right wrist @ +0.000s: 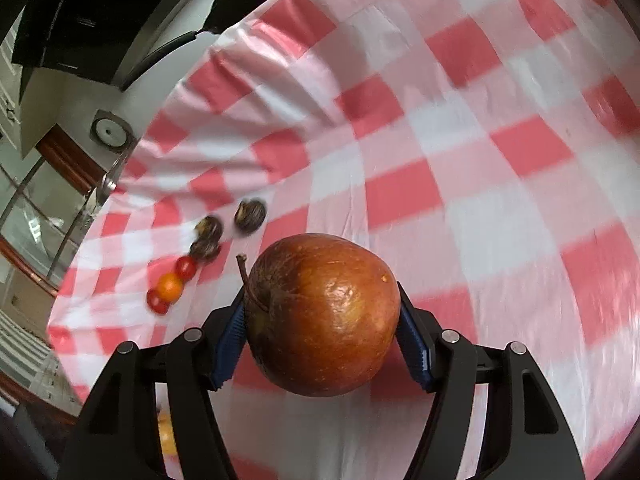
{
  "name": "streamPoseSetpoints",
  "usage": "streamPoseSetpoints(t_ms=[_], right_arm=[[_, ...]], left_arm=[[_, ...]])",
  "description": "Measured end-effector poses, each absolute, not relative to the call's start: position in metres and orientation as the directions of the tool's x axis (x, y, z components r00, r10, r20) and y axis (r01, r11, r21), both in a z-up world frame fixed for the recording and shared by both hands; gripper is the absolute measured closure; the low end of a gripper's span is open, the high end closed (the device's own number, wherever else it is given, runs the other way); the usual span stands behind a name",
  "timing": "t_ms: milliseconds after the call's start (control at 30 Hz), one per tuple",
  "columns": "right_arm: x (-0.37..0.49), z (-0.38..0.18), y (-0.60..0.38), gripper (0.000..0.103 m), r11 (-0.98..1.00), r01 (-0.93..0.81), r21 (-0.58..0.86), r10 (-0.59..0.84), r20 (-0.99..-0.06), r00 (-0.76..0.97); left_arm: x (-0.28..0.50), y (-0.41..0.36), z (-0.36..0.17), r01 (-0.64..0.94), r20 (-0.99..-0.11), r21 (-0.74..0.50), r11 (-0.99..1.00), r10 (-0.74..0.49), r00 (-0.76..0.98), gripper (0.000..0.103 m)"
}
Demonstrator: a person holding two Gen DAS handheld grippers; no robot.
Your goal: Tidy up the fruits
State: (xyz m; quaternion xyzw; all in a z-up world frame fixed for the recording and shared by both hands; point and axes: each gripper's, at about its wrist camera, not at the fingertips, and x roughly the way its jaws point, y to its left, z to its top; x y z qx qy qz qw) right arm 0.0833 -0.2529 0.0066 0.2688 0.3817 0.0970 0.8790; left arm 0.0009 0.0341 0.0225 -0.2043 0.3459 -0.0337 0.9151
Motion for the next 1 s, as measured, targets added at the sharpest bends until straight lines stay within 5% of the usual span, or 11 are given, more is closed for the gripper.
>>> streamPoseSetpoints(t_ms=[600, 633, 700, 1000], right_arm=[[-0.047, 0.013, -0.233, 0.038, 0.825, -0.112, 0.553, 0.464, -0.552, 0.693], [-0.049, 0.014, -0.233, 0.038, 0.828, -0.113, 0.548, 0.461, -0.552, 0.695], [-0.050, 0.014, -0.234, 0.038, 0.833, -0.114, 0.541, 0.454, -0.553, 0.699], [-0.052, 0.009, -0.253, 0.038, 0.822, -0.071, 0.565, 0.426, -0.529, 0.734]], left_arm=[[-0.073, 0.037, 0.035, -0.059, -0.573, -0.357, 0.932, -0.169, 0.802, 0.070], [-0.074, 0.039, 0.034, -0.067, -0.576, -0.357, 0.932, -0.163, 0.801, 0.066], [-0.074, 0.042, 0.033, -0.082, -0.580, -0.370, 0.925, -0.161, 0.799, 0.026], [-0.075, 0.042, 0.036, -0.123, -0.599, -0.308, 0.943, -0.091, 0.796, 0.007]])
